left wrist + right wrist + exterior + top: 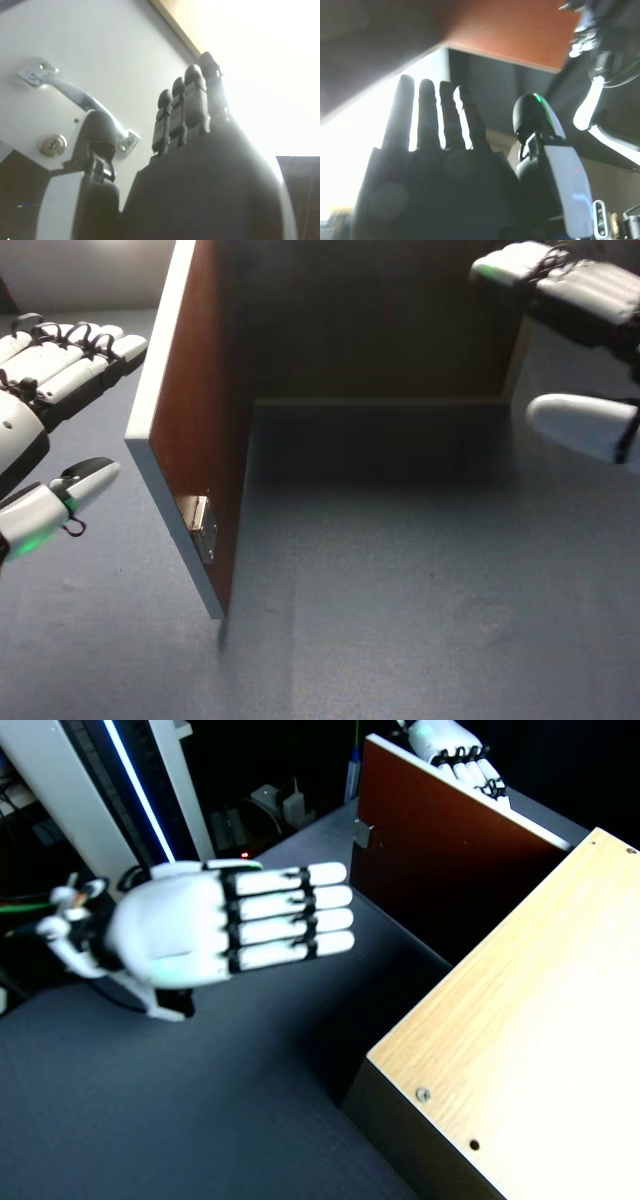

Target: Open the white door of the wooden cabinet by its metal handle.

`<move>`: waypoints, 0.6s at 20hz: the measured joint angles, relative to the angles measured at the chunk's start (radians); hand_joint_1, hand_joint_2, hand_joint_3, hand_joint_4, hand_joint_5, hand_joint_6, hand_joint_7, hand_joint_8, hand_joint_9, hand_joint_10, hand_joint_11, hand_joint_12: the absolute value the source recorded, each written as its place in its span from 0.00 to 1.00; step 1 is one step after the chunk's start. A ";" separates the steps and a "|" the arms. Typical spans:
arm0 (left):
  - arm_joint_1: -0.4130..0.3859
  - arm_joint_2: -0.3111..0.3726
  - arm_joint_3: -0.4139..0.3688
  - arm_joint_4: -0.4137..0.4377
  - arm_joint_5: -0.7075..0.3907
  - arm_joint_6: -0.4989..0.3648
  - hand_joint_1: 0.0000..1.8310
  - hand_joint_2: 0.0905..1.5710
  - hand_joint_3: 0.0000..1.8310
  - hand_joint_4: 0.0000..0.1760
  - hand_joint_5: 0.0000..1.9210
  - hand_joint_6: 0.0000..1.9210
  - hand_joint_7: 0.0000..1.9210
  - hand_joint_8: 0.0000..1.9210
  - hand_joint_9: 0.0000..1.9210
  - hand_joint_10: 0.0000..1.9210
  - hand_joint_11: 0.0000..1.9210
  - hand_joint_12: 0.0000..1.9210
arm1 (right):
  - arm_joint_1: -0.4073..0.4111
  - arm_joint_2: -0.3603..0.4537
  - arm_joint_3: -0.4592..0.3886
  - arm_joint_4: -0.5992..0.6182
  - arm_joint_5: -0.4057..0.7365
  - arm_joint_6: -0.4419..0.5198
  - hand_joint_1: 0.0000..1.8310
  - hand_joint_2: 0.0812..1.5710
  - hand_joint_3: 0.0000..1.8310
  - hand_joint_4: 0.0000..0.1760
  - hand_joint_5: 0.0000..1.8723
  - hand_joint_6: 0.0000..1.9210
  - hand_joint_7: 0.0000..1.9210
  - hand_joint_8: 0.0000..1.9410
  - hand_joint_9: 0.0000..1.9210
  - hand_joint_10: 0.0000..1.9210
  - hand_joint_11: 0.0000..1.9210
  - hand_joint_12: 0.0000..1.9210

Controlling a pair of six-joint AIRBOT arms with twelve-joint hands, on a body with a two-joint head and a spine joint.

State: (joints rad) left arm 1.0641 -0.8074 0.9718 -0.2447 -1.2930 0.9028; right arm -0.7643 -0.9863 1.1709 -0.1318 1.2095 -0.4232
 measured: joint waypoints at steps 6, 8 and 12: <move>0.040 0.014 -0.024 -0.013 -0.052 -0.003 0.27 0.93 0.00 0.00 0.06 0.00 0.06 0.00 0.06 0.00 0.00 0.23 | -0.109 0.032 -0.011 0.114 0.038 -0.002 0.28 0.95 0.00 0.00 0.07 0.00 0.05 0.00 0.04 0.00 0.03 0.01; 0.059 0.025 -0.026 -0.023 -0.079 -0.005 0.28 0.93 0.00 0.00 0.06 0.00 0.05 0.00 0.05 0.00 0.00 0.25 | -0.114 0.036 -0.011 0.130 0.058 -0.004 0.17 0.95 0.00 0.00 0.06 0.00 0.04 0.00 0.02 0.00 0.01 0.01; 0.063 0.026 -0.029 -0.035 -0.101 -0.008 0.23 0.93 0.00 0.00 0.08 0.00 0.08 0.00 0.07 0.00 0.00 0.24 | -0.179 0.070 -0.046 0.187 0.114 -0.019 0.21 0.94 0.00 0.00 0.06 0.00 0.04 0.00 0.02 0.00 0.01 0.01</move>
